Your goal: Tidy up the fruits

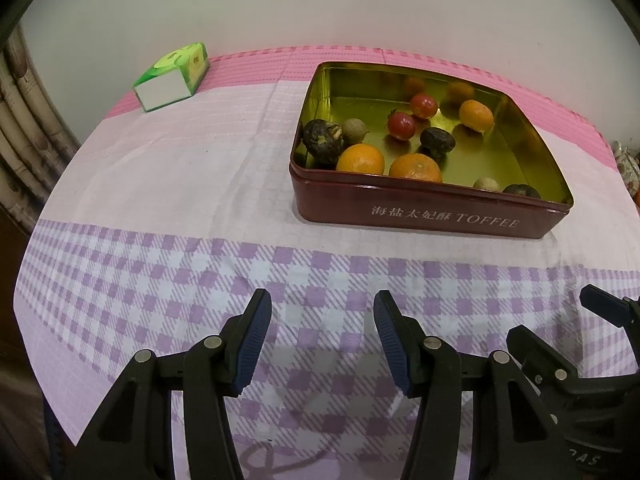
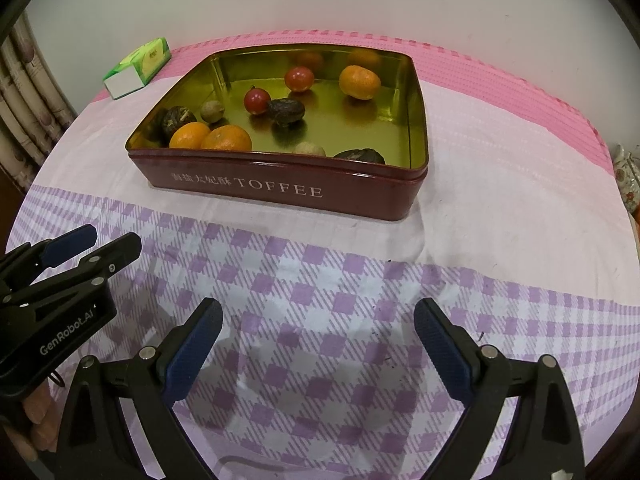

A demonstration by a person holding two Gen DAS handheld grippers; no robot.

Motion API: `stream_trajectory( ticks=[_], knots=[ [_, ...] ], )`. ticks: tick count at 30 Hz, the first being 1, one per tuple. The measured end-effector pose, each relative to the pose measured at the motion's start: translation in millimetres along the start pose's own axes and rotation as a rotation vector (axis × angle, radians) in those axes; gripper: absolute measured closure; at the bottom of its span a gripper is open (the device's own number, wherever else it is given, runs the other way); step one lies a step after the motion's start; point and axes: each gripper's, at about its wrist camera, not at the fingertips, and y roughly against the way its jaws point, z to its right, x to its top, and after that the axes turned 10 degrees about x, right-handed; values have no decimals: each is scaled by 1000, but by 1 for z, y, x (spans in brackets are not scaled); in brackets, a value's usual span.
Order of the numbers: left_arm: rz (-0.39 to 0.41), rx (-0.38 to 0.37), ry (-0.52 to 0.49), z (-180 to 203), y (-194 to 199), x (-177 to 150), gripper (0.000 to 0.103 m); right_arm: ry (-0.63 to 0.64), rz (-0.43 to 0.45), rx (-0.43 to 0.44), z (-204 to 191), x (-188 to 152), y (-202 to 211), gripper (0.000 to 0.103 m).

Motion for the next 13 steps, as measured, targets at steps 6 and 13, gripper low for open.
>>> stream_trajectory(
  ticks=[6, 13],
  knots=[
    [1, -3, 1, 0, 0, 0, 49, -2, -3, -1, 1, 0, -2, 8],
    [-3, -15, -2, -3, -1, -2, 49, -2, -4, 0, 1, 0, -2, 8]
  ],
)
